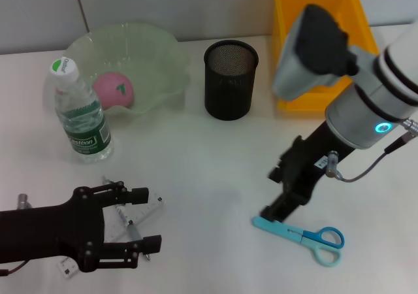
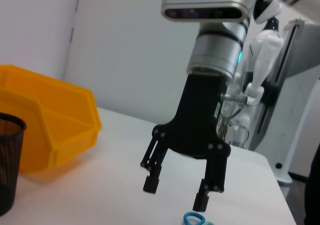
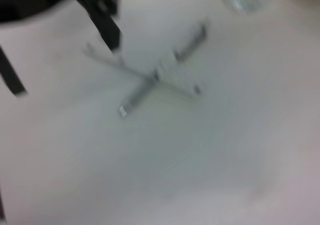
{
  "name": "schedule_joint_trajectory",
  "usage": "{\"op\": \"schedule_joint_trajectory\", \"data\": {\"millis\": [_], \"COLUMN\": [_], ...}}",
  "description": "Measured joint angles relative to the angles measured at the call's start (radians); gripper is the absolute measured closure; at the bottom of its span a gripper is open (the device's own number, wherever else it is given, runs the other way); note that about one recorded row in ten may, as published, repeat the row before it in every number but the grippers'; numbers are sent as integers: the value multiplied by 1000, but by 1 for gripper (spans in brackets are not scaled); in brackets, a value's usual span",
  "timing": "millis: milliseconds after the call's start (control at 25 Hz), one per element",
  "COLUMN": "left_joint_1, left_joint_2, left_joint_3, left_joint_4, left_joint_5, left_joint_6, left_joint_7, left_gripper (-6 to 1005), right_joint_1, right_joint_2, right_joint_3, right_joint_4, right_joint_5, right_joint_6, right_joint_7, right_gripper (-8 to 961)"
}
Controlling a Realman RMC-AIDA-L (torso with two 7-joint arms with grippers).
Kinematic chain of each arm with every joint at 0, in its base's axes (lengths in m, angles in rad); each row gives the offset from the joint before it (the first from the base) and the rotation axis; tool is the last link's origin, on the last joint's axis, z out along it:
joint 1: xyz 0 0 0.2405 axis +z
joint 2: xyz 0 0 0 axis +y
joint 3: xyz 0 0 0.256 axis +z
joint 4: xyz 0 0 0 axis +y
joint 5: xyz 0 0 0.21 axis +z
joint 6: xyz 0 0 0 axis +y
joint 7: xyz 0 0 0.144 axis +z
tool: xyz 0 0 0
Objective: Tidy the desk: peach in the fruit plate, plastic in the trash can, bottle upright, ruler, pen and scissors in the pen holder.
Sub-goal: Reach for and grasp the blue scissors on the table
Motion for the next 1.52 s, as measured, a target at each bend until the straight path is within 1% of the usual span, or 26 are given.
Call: {"op": "schedule_joint_trajectory", "data": {"millis": [120, 160, 440, 600, 1040, 1240, 1520], "left_joint_1": [-9, -11, -13, -14, -20, -23, -25], "left_joint_2": [-3, -6, -8, -8, -9, -9, -8], "left_joint_3": [16, 24, 37, 37, 35, 37, 37], "left_joint_4": [-5, -6, -14, -19, -37, -53, -65], "left_joint_5": [7, 12, 9, 6, 3, 3, 5], "left_joint_6": [-20, -33, -52, -54, -68, -72, -71], "left_joint_7": [11, 16, 21, 22, 25, 30, 52], "left_gripper": [158, 158, 159, 159, 159, 159, 159], "right_joint_1": [48, 76, 121, 123, 87, 83, 77], "right_joint_2": [1, 2, 3, 3, 7, 7, 8], "right_joint_3": [-44, -57, -70, -93, -234, -263, -274], "right_joint_4": [19, 56, 137, 156, 149, 147, 150], "right_joint_5": [-76, -109, -135, -135, -152, -154, -156], "right_joint_6": [-30, -36, -50, -56, -20, 2, 32], "right_joint_7": [63, 81, 116, 134, 213, 233, 244], "right_gripper": [184, 184, 187, 187, 186, 187, 187]}}
